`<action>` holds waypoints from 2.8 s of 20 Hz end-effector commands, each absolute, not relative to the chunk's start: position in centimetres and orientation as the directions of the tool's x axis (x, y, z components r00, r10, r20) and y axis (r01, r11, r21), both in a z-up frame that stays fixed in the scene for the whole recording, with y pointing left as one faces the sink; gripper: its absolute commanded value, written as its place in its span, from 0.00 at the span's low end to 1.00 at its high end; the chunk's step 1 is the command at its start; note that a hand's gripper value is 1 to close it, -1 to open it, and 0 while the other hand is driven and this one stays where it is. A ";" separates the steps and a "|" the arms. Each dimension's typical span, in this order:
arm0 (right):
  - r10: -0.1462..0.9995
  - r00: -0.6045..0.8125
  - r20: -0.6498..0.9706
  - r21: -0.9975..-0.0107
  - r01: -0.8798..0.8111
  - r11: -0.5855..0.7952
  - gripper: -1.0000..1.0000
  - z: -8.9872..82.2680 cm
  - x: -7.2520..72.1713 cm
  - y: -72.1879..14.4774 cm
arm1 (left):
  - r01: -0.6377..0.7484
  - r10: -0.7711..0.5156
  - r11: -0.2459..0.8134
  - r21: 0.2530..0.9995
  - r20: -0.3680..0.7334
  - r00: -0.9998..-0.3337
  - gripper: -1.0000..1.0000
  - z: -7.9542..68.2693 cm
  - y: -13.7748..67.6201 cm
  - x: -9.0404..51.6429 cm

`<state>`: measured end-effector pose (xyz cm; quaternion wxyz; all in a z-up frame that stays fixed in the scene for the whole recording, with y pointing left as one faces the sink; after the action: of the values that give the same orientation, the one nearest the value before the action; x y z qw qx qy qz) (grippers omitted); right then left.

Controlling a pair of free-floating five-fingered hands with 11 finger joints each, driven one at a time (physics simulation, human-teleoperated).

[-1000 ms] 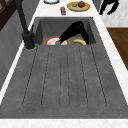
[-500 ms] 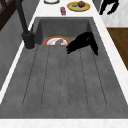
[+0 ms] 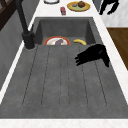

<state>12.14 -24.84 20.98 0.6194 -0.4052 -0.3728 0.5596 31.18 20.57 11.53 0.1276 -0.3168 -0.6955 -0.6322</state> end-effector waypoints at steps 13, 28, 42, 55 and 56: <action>0.995 0.096 0.008 -0.919 -0.391 0.045 0.50 21.0 12.1 -24.8 | 0.595 0.183 0.091 0.798 0.574 -0.798 0.00 9.4 27.1 28.6; 0.995 0.096 0.008 -0.919 -0.391 0.045 0.50 21.0 12.1 -24.8 | 0.507 0.249 0.069 0.859 0.477 -0.843 0.00 12.5 27.7 25.3; 0.995 0.096 0.008 -0.919 -0.391 0.045 0.50 21.0 12.1 -24.8 | 0.523 0.218 0.069 0.850 0.498 -0.839 0.00 15.7 29.6 19.6; 0.995 0.096 0.008 -0.919 -0.391 0.045 0.50 21.0 12.1 -24.8 | 0.520 0.191 0.055 0.852 0.502 -0.843 0.00 20.9 29.5 13.7; 0.995 0.096 0.008 -0.919 -0.391 0.045 0.50 21.0 12.1 -24.8 | 0.520 0.187 0.053 0.852 0.503 -0.844 0.00 21.3 29.5 13.3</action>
<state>12.14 -24.84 20.98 0.6194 -0.4052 -0.3728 0.5596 14.51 29.51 19.96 0.1062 -0.2726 -0.7091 -0.6416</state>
